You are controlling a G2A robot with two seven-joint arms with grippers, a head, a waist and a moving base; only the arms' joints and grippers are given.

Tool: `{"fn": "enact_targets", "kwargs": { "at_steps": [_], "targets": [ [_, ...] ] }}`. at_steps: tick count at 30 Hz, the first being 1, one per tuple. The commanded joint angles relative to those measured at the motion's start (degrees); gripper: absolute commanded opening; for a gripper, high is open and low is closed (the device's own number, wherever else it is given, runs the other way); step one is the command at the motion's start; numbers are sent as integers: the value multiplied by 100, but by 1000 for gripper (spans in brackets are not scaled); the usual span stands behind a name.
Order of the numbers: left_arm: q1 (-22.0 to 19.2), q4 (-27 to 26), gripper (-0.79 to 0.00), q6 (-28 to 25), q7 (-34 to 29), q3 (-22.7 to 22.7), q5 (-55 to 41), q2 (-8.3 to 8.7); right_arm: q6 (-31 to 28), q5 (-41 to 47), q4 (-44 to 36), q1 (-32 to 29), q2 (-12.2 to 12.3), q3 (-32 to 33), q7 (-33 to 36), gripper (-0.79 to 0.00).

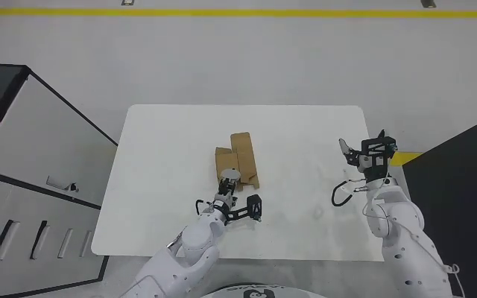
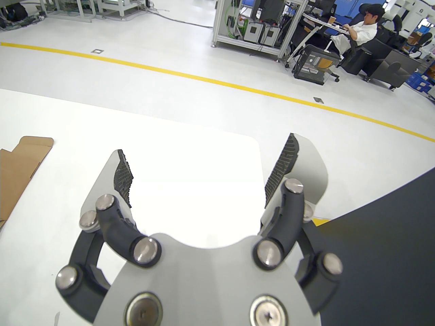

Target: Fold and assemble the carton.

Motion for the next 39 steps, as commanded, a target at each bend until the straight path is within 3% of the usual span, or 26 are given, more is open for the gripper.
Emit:
{"fn": "enact_targets", "kwargs": {
  "at_steps": [1,15,17,18,19,20,22,23,24,25,39],
  "targets": [
    [4,-3,0,3,8,-4,6,2,0,0,0,0,0,0,0,0],
    [-142,463,0,365,116,34,-188,-99,0,0,0,0,0,0,0,0],
    [-149,484,-74,388,113,20,-207,-108,0,0,0,0,0,0,0,0],
    [-149,491,-197,398,110,14,-211,-113,0,0,0,0,0,0,0,0],
    [-149,499,-369,395,113,10,-215,-116,0,0,0,0,0,0,0,0],
    [-147,512,-394,392,105,2,-217,-119,0,0,0,0,0,0,0,0],
    [-135,541,-280,391,86,-18,-251,-127,0,0,0,0,0,0,0,0],
    [-129,564,-289,393,66,-28,-261,-131,0,0,0,0,0,0,0,0],
    [-128,576,-388,393,62,-30,-260,-134,0,0,0,0,0,0,0,0],
    [-127,581,-397,405,56,-37,-258,-138,0,0,0,0,0,0,0,0],
    [-68,613,-434,488,-62,-88,-58,-176,0,0,0,0,0,0,0,0]
  ]
}}
